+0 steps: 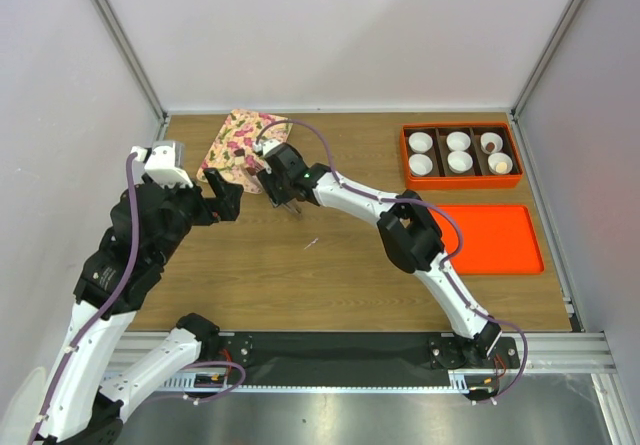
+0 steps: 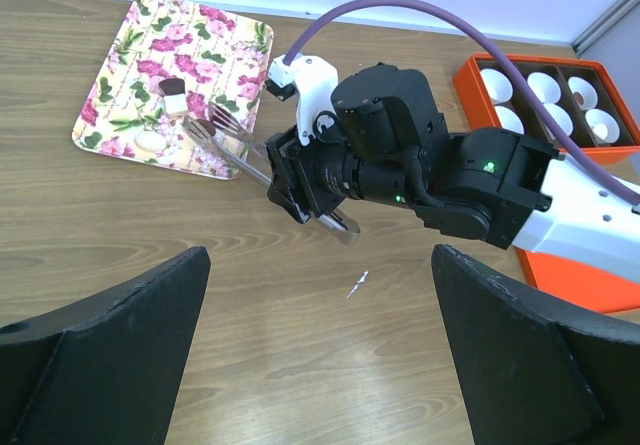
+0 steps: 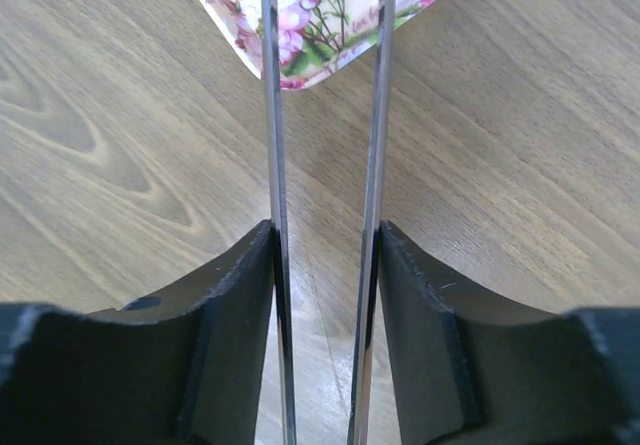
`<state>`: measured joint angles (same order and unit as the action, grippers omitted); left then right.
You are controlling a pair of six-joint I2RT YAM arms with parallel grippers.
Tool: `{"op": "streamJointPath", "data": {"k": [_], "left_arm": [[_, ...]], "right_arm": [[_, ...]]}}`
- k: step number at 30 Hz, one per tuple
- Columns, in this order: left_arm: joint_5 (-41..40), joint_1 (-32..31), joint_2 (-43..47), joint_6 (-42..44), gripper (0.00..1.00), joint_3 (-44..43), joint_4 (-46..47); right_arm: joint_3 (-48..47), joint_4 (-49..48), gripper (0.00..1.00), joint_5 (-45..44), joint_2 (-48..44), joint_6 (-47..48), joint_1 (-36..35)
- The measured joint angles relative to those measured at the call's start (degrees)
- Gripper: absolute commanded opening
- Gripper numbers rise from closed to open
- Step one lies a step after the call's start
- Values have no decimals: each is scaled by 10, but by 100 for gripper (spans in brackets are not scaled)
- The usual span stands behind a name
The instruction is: Pack the chocolate
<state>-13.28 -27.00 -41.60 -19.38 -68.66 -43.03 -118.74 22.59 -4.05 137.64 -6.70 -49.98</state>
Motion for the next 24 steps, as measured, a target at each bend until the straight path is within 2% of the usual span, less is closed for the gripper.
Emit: {"op": "streamJointPath", "data": {"k": [4,15,24], "left_arm": [[0,0,0,0,100,0,0],[0,0,-3,0,100,-5,0],[0,0,-19,0,100,-22,0]], "right_arm": [[0,3,37,0,3,3,0],[11,4,35,0,-15,-3,3],[72,3,33,3,-134,-15,33]]}}
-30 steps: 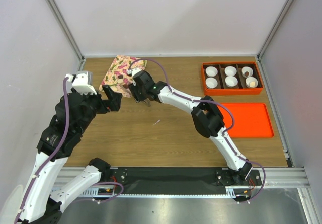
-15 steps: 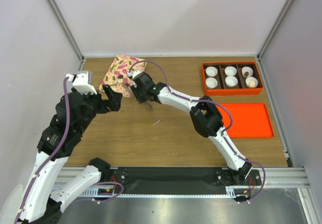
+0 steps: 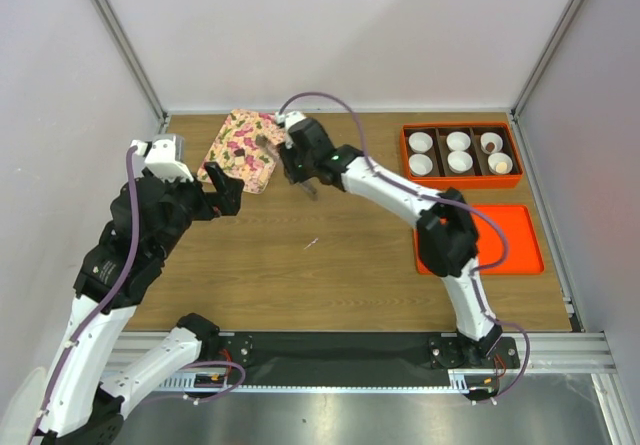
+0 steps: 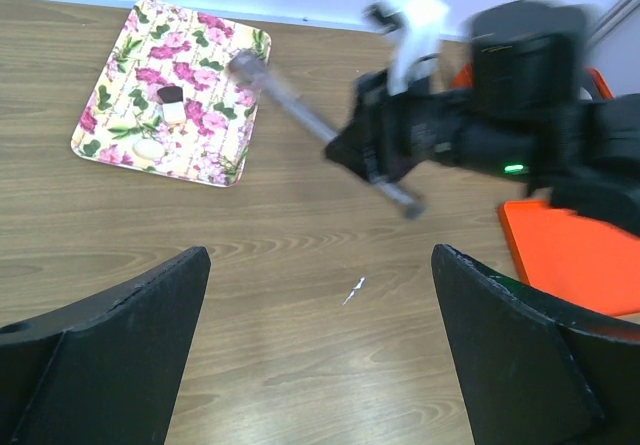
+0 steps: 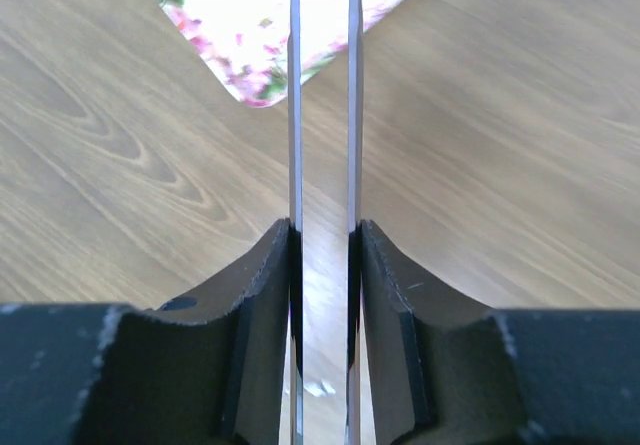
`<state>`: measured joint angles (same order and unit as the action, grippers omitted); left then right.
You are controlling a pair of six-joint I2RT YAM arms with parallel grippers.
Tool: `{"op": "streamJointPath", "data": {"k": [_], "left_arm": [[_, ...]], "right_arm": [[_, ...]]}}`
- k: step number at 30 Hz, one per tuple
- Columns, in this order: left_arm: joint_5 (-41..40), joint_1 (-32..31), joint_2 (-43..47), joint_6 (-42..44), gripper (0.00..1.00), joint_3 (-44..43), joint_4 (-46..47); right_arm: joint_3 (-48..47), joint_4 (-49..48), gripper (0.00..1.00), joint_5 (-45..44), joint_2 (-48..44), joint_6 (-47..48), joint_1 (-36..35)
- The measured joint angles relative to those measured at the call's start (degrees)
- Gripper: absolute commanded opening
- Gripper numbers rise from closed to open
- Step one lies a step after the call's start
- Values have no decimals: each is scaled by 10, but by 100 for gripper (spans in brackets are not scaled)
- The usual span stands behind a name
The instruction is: Pack the chocolate
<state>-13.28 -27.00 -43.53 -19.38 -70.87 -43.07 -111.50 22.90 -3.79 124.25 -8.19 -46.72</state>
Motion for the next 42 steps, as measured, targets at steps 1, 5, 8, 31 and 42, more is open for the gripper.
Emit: {"op": "streamJointPath", "data": {"k": [1,5,8,31,42], "left_arm": [[0,0,-1,0,100,-1,0],[2,0,-4,0,100,-1,0],[9,0,-5,0,100,-1,1],[45,0,-30,-1,100,18,19],[45,0,-32,-1,100,19,21]], "right_arm": [[15,0,34,-1,-18,0,6],[142,-8,34,-9,-144,-3,58],[213,3,33,-17,-226,-8,124],[290,87,34,0,-259,-26,523],[290,78,35,52,-239,-31,535]]}}
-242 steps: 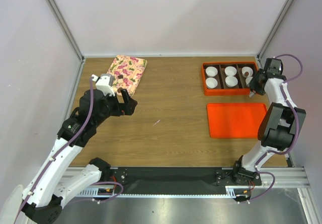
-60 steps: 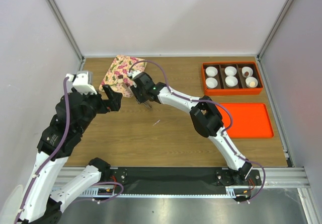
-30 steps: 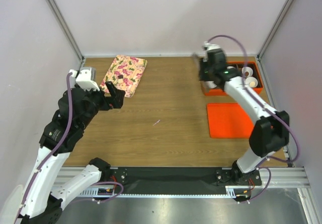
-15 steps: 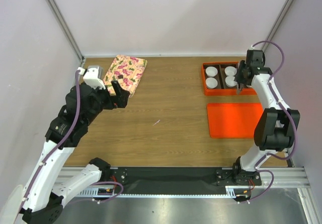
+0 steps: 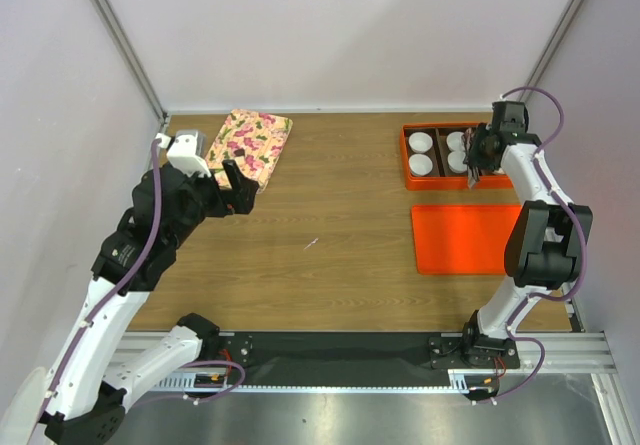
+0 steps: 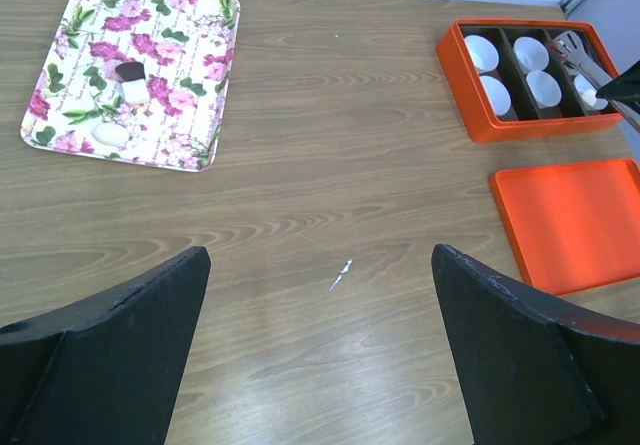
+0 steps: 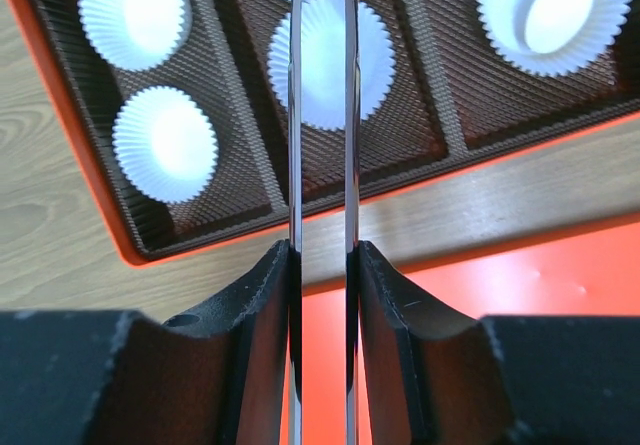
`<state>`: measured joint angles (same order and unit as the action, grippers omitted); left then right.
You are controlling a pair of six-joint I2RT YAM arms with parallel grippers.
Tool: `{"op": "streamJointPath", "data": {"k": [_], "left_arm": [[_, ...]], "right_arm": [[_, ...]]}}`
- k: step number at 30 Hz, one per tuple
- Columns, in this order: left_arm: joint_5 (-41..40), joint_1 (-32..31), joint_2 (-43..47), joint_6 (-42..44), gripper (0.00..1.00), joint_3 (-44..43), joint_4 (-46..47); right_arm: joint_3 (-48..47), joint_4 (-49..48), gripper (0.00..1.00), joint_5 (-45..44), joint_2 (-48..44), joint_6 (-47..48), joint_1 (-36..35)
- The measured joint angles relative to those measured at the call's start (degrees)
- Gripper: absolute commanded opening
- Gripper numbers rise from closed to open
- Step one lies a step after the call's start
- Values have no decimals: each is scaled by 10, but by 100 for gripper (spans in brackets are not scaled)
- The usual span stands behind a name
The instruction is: Pack the chocolate
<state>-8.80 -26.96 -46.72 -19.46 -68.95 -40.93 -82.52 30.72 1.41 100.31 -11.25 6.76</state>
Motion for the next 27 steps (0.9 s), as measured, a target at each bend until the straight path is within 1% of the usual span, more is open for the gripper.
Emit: {"op": "streamJointPath", "data": {"k": [7,16,19,23,27], "left_arm": [[0,0,0,0,100,10,3],[0,0,0,0,100,10,6],[0,0,-1,0,100,12,7],[0,0,-3,0,100,15,10],[0,0,-6,0,100,16,10]], "right_arm": [[-10,-10,37,6,11,-5,-2],[-23,-24,37,7,40,-5,-5],[-23,-24,39,6,46,-5,-7],[-24,-26,43,6,49,-5,-10],[-24,-28,44,5,49,-5,-11]]}}
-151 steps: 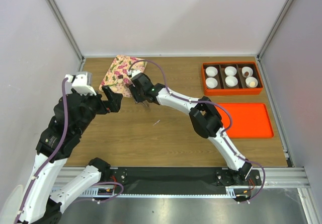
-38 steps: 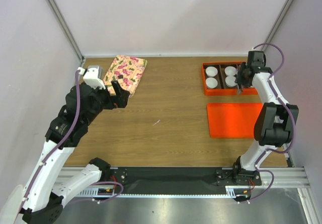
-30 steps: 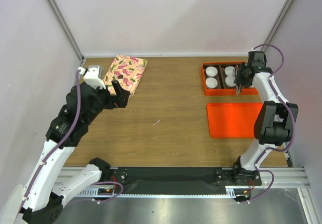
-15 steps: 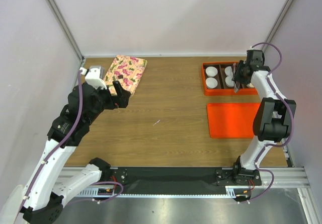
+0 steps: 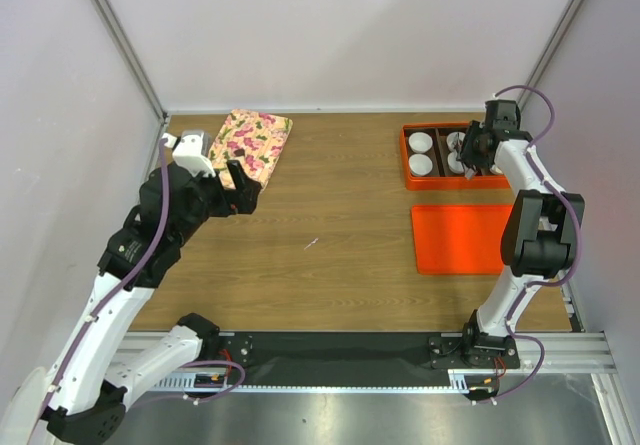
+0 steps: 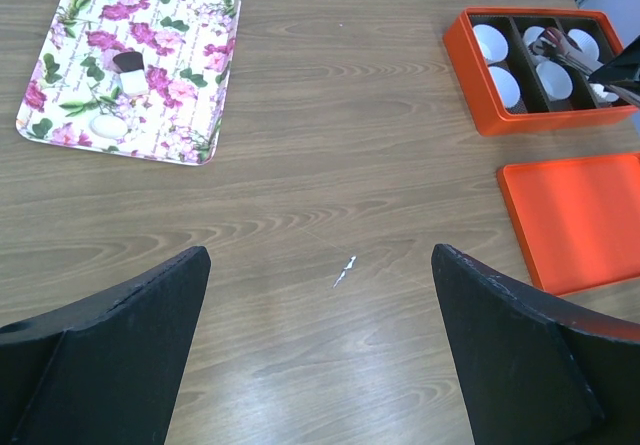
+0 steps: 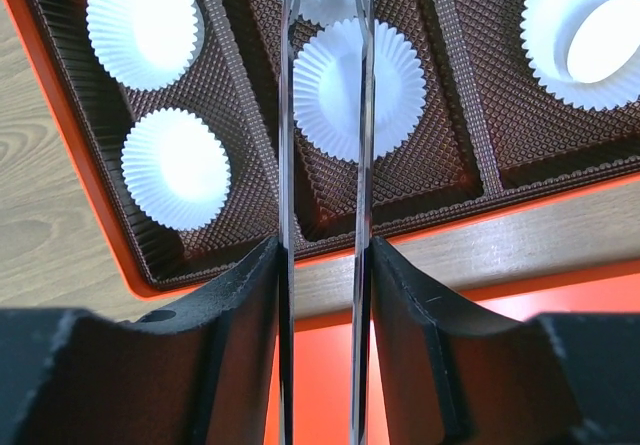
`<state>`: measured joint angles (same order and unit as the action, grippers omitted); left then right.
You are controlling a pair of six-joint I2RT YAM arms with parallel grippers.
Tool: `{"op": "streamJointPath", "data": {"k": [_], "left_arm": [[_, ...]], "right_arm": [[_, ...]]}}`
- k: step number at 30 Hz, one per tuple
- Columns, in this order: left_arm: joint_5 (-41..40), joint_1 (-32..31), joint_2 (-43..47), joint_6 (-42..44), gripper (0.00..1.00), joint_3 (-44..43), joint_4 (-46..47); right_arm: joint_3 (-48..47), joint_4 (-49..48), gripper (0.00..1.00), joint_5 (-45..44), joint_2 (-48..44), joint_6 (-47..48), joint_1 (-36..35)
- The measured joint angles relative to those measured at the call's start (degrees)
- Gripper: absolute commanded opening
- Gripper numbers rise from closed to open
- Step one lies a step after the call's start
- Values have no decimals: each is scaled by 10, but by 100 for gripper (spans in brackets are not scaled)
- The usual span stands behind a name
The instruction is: Pack the chocolate
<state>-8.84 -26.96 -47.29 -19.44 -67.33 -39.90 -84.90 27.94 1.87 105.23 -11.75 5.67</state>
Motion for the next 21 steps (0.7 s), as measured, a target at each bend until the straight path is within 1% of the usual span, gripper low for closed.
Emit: {"op": "streamJointPath", "data": {"k": [8,14,16,18,21], "left_arm": [[0,0,-6,0,100,0,0],[0,0,-6,2,100,-3,-4],[-1,0,-5,5,100,-10,-8],[-1,0,-3,6,100,-21,-13],[-6,0,4,7,100,-39,-17]], "right_arm": [[-20,9,48,-9,0,1,-7],[-51,20,47,-32,-14,2,-31],[-52,24,47,-37,-28,1,-48],[-52,26,47,-45,-45,-3,-80],[-50,17,47,-50,-64,-11,-161]]}}
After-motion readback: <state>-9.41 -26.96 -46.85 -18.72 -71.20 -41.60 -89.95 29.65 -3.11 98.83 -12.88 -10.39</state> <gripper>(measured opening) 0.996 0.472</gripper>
